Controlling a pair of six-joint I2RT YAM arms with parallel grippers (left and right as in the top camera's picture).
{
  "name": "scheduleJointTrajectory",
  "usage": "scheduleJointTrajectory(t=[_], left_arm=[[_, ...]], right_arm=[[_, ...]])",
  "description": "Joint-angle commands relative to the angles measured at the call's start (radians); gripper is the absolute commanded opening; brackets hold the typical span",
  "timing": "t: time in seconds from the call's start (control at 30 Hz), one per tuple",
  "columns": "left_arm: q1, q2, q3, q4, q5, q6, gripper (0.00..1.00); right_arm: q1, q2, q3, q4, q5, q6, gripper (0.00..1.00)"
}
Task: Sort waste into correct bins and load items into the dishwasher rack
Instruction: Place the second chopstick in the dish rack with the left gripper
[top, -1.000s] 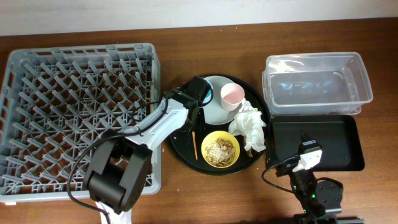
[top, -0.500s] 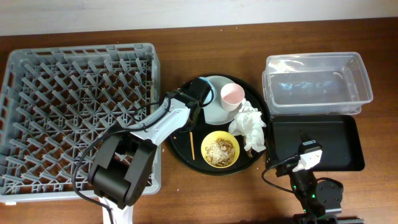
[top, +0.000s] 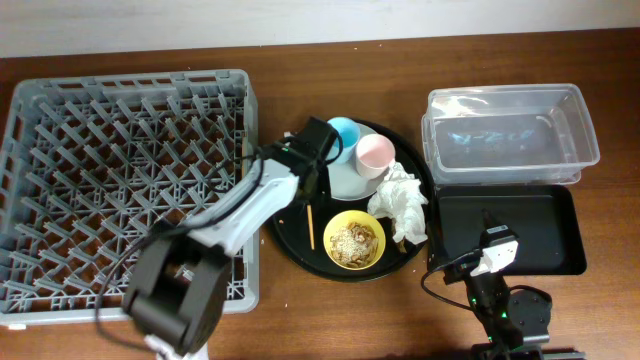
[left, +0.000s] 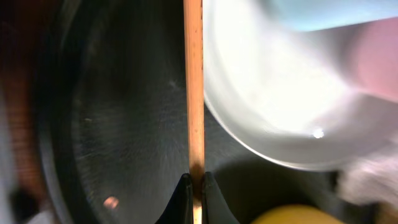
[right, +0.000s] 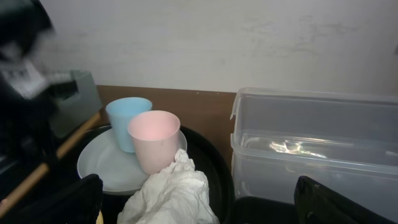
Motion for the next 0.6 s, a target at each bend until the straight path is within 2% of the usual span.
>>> scheduleJointTrajectory(t=[0.0, 0.07, 0.23, 0.43, 0.57], left_arm=[[0.008, -0.167, 0.011, -0.031, -0.058, 0.077, 0.01], [0.021, -0.225, 0.011, -0.06, -0.109, 0.117, 0.01], [0.104, -0.289, 0.011, -0.135, -0.12, 0.321, 0.01], [0.248, -0.267, 0.011, -0.229, -0.119, 0.345, 0.01], [0.275, -0.247, 0.011, -0.231, -0.119, 0.346, 0.01]], right_arm=[[-0.005, -0.006, -0.005, -0.006, 0.008, 0.008, 0.98], [-0.005, -0.006, -0.005, -0.006, 0.008, 0.008, 0.98], [-0.005, -0.006, -0.005, -0.006, 0.008, 0.008, 0.98], [-0.005, -0.006, -0.005, -0.006, 0.008, 0.008, 0.98], [-0.005, -0.006, -0.005, -0.006, 0.008, 0.008, 0.98]])
